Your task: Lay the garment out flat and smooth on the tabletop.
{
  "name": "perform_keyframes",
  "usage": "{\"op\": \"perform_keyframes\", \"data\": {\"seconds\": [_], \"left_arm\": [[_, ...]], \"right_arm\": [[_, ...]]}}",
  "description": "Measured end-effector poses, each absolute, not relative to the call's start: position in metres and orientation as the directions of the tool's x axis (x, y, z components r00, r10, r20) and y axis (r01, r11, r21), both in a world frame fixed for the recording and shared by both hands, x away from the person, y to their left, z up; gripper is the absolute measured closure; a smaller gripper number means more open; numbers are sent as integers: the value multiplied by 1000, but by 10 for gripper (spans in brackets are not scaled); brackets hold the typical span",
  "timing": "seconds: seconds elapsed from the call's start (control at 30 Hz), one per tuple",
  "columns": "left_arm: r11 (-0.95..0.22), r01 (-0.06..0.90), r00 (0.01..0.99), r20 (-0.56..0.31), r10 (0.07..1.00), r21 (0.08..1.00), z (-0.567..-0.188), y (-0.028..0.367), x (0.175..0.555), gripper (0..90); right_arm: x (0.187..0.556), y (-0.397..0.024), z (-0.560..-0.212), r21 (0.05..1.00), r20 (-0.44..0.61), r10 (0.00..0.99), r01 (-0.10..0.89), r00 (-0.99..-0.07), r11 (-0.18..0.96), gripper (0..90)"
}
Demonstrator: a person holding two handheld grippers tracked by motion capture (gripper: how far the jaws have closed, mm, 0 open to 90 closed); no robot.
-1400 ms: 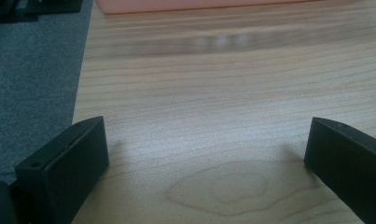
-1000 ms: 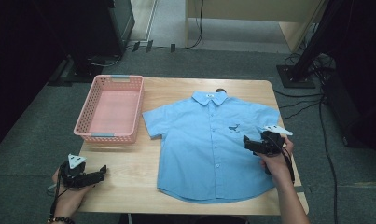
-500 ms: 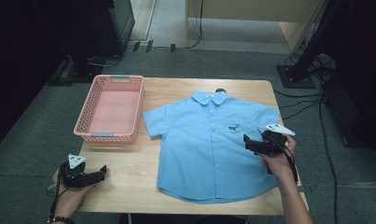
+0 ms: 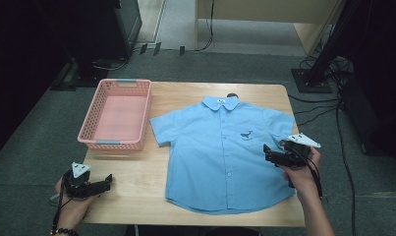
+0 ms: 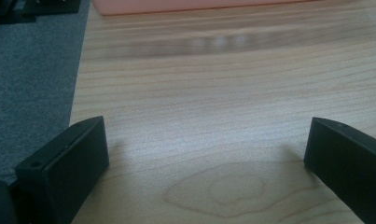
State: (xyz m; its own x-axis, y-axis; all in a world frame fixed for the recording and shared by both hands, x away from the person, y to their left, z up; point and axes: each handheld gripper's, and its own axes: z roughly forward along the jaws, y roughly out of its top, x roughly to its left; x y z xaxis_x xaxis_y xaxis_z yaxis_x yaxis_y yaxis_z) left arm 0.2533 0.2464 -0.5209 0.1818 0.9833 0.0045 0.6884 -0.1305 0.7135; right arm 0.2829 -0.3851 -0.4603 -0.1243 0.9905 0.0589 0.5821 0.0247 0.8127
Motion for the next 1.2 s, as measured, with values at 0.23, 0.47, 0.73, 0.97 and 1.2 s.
{"op": "perform_keyframes", "data": {"seconds": [0.23, 0.47, 0.73, 0.97, 1.2], "left_arm": [[-131, 689, 182, 5, 983, 713, -521, 246, 253, 0], [-132, 689, 183, 5, 983, 713, -521, 246, 253, 0], [-132, 689, 183, 5, 983, 713, -521, 246, 253, 0], [-130, 688, 182, 4, 983, 714, -521, 246, 253, 0], [-131, 689, 183, 4, 983, 713, -521, 246, 253, 0]], "right_arm": [[273, -391, -462, 813, 61, 991, 582, -118, 19, 13], [264, -395, -468, 809, 65, 992, 588, -112, 13, 11], [254, -399, -478, 800, 69, 992, 600, -109, 10, 6], [247, -402, -484, 792, 74, 992, 611, -101, 3, 0], [238, -410, -489, 786, 81, 993, 619, -91, -8, 0]]}}
